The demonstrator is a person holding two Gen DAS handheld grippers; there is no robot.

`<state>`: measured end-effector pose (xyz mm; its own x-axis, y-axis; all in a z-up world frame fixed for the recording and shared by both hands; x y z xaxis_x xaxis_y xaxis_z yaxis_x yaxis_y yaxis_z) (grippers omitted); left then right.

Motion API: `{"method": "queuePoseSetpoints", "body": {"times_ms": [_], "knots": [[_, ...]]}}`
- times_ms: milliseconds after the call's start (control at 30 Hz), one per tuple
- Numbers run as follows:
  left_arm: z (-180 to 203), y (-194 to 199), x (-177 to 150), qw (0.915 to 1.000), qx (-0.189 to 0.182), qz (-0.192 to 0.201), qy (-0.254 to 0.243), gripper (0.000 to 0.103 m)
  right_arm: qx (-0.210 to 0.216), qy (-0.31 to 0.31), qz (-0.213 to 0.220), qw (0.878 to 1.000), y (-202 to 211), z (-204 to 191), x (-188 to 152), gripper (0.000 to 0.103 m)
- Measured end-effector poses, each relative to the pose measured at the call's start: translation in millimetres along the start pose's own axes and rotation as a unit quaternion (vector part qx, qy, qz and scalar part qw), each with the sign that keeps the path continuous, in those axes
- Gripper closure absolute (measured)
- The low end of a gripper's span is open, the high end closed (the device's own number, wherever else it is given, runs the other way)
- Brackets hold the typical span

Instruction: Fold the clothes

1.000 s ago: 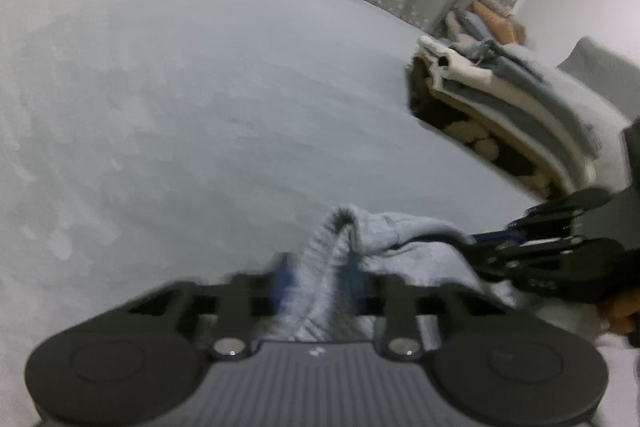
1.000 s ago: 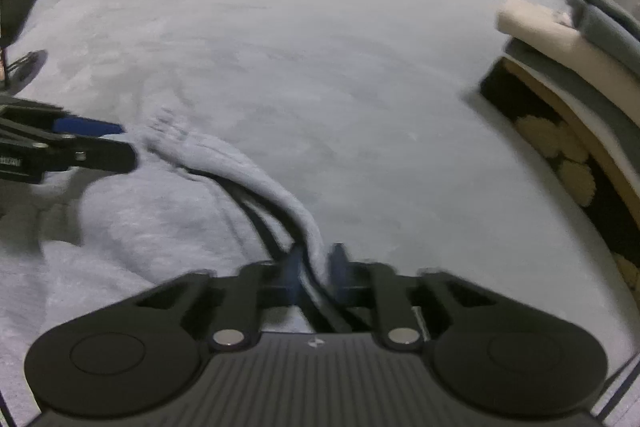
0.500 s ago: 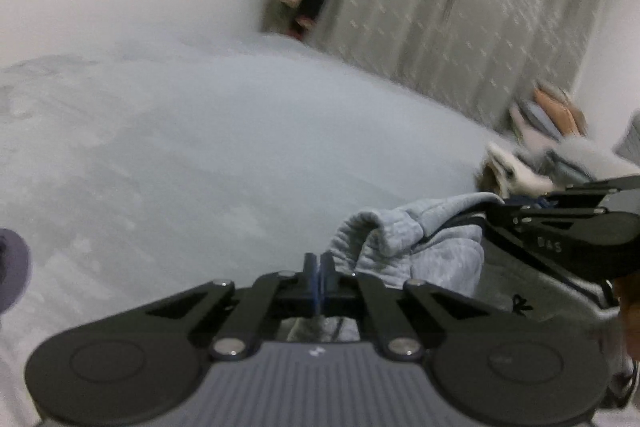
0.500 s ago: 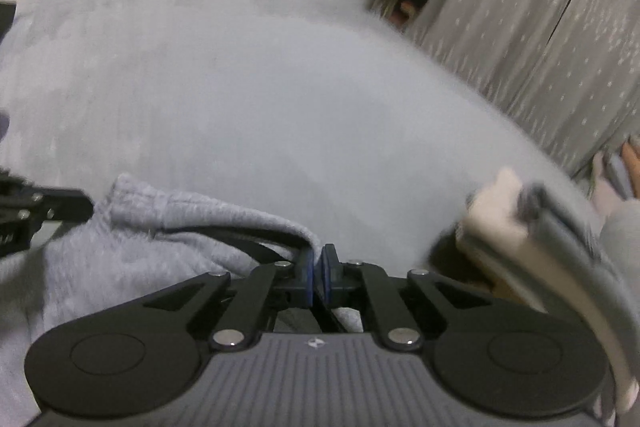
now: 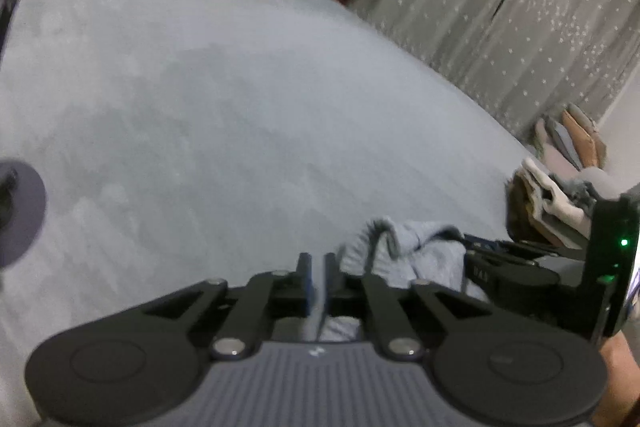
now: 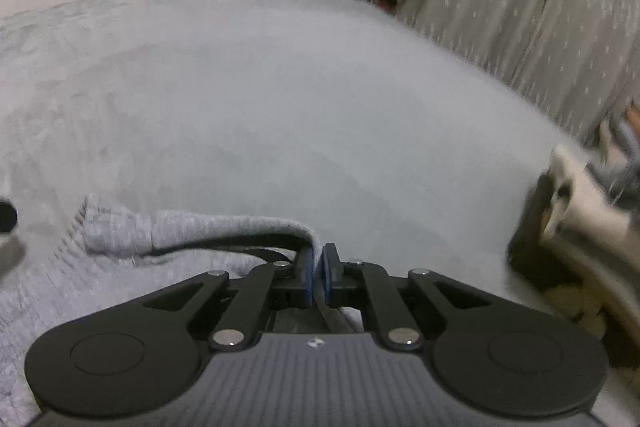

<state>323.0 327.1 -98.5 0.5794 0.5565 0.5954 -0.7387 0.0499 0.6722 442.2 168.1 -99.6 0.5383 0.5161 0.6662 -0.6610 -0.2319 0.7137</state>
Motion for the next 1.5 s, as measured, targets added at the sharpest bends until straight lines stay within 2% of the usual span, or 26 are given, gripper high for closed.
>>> {"method": "queuePoseSetpoints", "body": {"times_ms": [33, 100, 133, 167, 367, 467, 600, 667, 767, 900, 1200, 1300, 1400, 1500], "knots": [[1, -2, -2, 0.9999, -0.008, -0.009, 0.002, 0.065, 0.004, -0.009, 0.0, 1.0, 4, 2, -1, 0.093], [2, -6, -6, 0.9995, -0.021, -0.023, 0.005, 0.063, 0.011, -0.027, 0.0, 1.0, 11, 7, -2, 0.077], [4, -7, -7, 0.9995, -0.022, -0.025, 0.004, 0.062, 0.017, -0.039, 0.005, 0.999, 19, 10, -4, 0.062], [5, -8, -9, 0.9994, -0.023, -0.026, 0.004, 0.062, 0.025, -0.049, 0.011, 0.998, 27, 14, -5, 0.057], [2, -6, -11, 0.9986, -0.034, -0.038, 0.018, 0.062, 0.064, -0.086, 0.023, 0.994, 63, 25, -31, 0.057], [4, -6, -12, 0.9984, -0.03, -0.046, 0.01, 0.06, 0.082, -0.077, 0.02, 0.993, 75, 20, -45, 0.057], [6, -4, -12, 0.9976, -0.036, -0.059, 0.012, 0.054, 0.071, -0.063, 0.026, 0.995, 90, 21, -60, 0.057], [5, 0, -10, 0.998, -0.035, -0.049, 0.018, 0.054, 0.069, -0.069, 0.027, 0.995, 95, 27, -66, 0.057], [12, 12, -3, 0.9991, -0.042, -0.009, 0.008, 0.053, 0.062, -0.074, 0.028, 0.995, 106, 34, -79, 0.058], [34, 19, -5, 0.9974, -0.069, 0.012, -0.02, 0.053, 0.043, -0.089, 0.035, 0.994, 124, 49, -103, 0.058], [94, 4, -40, 0.9907, -0.093, -0.027, -0.096, 0.053, -0.01, -0.144, 0.029, 0.989, 164, 103, -168, 0.058], [116, 3, -52, 0.9868, -0.105, -0.033, -0.118, 0.053, -0.048, -0.159, 0.024, 0.986, 178, 130, -192, 0.057], [142, 4, -72, 0.9785, -0.126, -0.044, -0.157, 0.053, -0.09, -0.175, 0.018, 0.98, 191, 159, -218, 0.057], [176, 8, -102, 0.9643, -0.139, -0.043, -0.221, 0.052, -0.113, -0.208, 0.012, 0.972, 202, 192, -246, 0.057]]}}
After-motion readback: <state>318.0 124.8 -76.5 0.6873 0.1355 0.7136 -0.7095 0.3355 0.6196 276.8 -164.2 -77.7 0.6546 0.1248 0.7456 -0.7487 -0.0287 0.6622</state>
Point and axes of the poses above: each gripper's, at about its wrist camera, not at the fingertips, and y roughly against the way its jaws point, z to its right, x to its top, the point moved 9 cm from there along -y, roughly the way its jaws point, and after that the axes turned 6 degrees about -z, right-handed, at the moved point
